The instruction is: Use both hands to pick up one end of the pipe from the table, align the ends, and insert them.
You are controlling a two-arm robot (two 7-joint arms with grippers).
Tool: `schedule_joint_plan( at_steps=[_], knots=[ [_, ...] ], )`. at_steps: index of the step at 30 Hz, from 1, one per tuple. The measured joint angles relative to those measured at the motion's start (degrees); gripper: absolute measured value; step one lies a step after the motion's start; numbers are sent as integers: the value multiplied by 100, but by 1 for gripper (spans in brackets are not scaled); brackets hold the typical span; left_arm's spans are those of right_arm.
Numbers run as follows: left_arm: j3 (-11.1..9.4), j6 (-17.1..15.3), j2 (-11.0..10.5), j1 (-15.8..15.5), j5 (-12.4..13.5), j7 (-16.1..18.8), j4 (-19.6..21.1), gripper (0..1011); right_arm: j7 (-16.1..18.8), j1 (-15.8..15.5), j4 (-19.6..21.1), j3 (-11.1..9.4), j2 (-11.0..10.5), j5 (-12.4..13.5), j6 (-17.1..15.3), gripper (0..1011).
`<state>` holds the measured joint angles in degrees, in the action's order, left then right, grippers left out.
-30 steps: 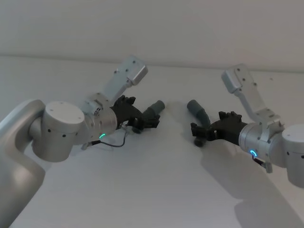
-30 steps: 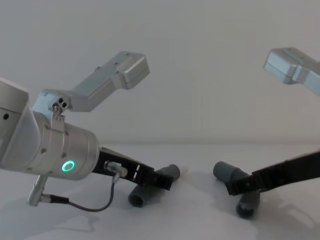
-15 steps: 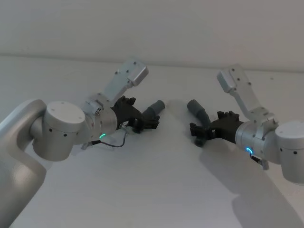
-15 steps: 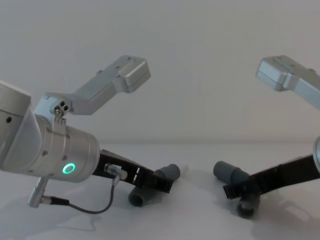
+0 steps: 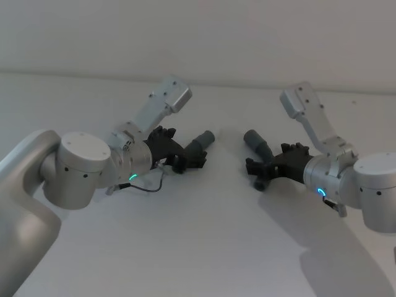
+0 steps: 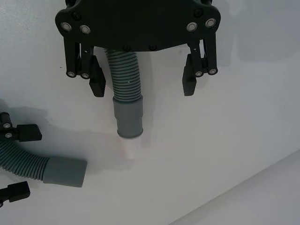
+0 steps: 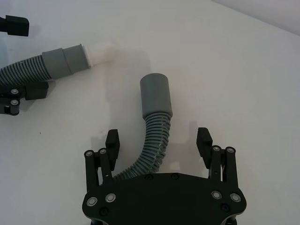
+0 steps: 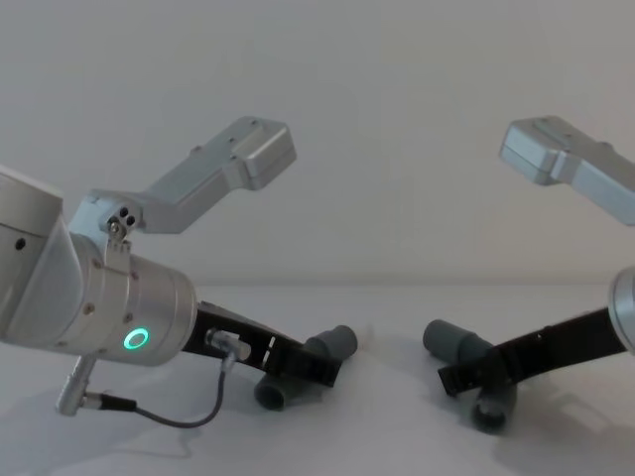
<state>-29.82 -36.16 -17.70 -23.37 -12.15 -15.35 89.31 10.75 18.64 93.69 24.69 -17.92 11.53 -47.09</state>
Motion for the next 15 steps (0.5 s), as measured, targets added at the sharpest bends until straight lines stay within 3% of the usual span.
schedule_joint_plan(
  at_steps=[15],
  knots=[
    [115, -87, 115, -3, -45, -44, -131, 1001, 63, 70, -129, -51, 62, -38, 39, 1003]
  ],
)
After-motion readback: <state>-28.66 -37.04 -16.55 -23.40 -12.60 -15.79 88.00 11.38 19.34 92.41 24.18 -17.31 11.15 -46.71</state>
